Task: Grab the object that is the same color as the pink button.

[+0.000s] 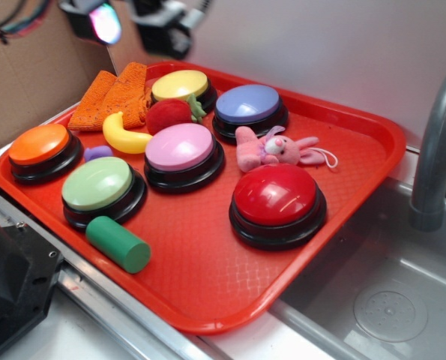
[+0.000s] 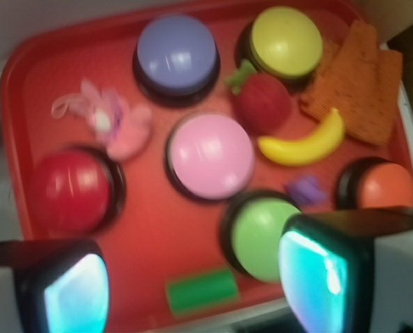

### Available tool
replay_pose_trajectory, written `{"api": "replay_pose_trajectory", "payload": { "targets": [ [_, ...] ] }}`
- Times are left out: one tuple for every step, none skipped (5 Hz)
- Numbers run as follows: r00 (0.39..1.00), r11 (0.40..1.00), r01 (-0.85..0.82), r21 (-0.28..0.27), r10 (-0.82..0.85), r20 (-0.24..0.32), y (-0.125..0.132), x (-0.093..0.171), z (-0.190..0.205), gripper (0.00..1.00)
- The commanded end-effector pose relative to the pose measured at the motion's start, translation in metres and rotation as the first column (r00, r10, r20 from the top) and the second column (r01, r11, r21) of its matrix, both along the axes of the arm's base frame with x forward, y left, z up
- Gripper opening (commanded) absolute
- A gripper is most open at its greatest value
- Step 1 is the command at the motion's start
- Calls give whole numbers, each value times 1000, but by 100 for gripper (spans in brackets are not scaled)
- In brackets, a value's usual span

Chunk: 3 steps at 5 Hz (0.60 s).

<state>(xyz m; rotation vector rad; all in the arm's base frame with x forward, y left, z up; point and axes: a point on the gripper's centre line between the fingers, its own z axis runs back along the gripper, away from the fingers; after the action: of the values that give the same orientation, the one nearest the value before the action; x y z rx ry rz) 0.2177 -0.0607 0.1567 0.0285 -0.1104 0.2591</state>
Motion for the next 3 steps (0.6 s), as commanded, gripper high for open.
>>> {"api": "replay_pose_trajectory", "payload": {
  "targets": [
    [1000, 999, -28, 43, 27, 11, -31, 53, -46, 100],
    [999, 998, -38, 41, 37, 17, -40, 72, -68, 100],
    [997, 996, -72, 49, 72, 8, -31, 96, -88, 100]
  ]
}}
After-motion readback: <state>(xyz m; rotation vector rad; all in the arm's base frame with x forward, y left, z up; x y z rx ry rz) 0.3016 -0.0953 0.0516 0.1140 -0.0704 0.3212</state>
